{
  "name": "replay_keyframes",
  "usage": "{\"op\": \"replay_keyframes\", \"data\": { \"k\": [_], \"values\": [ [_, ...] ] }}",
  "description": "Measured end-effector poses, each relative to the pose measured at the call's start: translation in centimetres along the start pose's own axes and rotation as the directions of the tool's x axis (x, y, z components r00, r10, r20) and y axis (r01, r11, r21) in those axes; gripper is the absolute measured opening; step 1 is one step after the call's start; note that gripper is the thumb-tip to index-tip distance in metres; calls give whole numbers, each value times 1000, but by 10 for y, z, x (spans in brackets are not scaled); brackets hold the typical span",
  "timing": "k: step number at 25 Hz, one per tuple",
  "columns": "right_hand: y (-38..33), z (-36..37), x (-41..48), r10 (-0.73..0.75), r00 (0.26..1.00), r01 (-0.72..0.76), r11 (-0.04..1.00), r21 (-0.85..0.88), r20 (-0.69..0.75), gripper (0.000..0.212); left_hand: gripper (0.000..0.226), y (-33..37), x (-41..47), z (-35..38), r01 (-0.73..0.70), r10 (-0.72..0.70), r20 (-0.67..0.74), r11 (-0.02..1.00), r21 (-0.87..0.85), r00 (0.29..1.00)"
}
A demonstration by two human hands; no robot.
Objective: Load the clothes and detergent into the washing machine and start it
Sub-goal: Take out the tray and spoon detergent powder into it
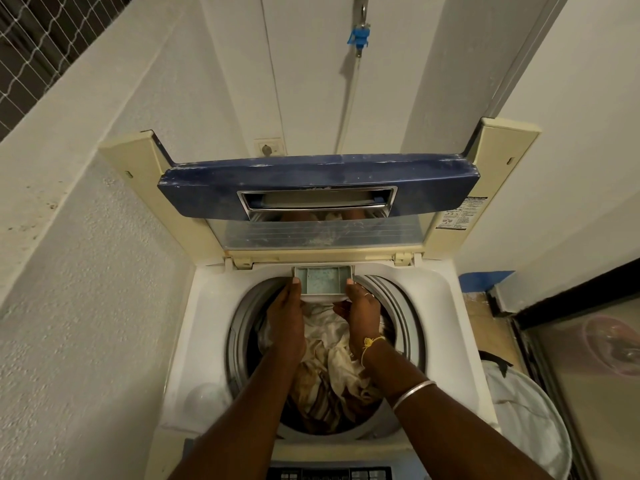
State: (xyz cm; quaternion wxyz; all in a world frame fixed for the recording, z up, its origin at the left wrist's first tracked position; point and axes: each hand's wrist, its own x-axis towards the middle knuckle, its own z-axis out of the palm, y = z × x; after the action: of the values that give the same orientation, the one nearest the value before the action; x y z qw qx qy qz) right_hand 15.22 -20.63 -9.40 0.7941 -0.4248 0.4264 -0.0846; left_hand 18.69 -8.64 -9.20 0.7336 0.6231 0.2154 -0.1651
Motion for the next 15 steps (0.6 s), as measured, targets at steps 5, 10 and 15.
{"op": "replay_keyframes", "data": {
  "k": [5,10,15],
  "values": [
    [1,4,-5,-36,998,37,999,14,-43,14,34,6,-8,6,-11,11,-40,1000,3,999],
    [-3,2,-2,-19,1000,19,1000,17,16,16,33,8,-6,3,-46,46,-3,999,28,999],
    [-4,6,-5,-38,998,37,999,-28,-55,19,32,12,-9,6,-49,49,-24,998,30,998]
  ]
}}
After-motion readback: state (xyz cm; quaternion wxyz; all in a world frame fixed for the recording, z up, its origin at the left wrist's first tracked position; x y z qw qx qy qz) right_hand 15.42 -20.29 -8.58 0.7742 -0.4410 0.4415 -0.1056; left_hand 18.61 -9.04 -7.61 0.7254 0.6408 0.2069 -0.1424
